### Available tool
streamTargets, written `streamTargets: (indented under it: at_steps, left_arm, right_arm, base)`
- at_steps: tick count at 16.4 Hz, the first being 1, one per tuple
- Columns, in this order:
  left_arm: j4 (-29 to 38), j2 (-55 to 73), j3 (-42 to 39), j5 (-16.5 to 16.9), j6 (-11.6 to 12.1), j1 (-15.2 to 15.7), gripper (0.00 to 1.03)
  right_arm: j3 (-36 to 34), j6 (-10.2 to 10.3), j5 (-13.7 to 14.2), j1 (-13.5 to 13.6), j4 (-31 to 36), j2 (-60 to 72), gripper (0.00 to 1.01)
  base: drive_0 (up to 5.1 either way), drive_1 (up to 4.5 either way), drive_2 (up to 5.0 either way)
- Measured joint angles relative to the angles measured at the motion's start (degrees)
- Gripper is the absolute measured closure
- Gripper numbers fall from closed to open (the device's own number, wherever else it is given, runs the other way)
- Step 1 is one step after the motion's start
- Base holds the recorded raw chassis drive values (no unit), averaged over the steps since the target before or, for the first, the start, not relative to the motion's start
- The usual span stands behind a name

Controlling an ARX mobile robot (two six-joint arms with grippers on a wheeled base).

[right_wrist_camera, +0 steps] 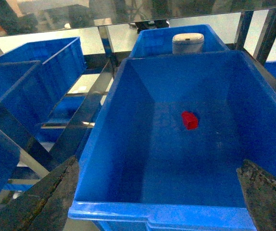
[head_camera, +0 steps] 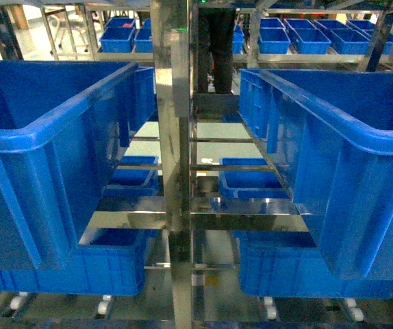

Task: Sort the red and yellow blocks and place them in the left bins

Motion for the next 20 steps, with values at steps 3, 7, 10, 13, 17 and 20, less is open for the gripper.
streamTargets:
  at_steps: [3,7,10,13,17,20]
  left_arm:
    - [4.5,9.5,2.4,-3.5,7.0,-0.8,0.77]
    - [4.4,16.7,9.0,-5.7,11.9,-0.3,0.77]
    - [6.4,22.1,13.4,-6.6,14.0,0.0,0.77]
    - [0.9,23.3,16.4,-3.9,12.6,0.5,0.58]
    - [-2.9,11.4,9.0,1.7,7.6,-2.0,0.09]
    - [-8.1,1.5,1.6,6.5,4.6,-1.8,0.05]
  right_arm:
    - [0.0,0.0,0.0,0.0,0.0,0.0,0.03]
    - [0.0,0.0,0.0,0.0,0.0,0.0,0.03]
    - [0.0,0.0,0.0,0.0,0.0,0.0,0.03]
    - [0.0,0.0,0.0,0.0,0.0,0.0,0.03]
    - [0.0,0.0,0.0,0.0,0.0,0.0,0.03]
    - [0.0,0.0,0.0,0.0,0.0,0.0,0.03]
  base:
    - [0.0,0.0,0.0]
    - [0.0,0.0,0.0]
    - [0.0,0.0,0.0]
    - [0.0,0.0,0.0]
    - [0.0,0.0,0.0]
    - [0.0,0.0,0.0]
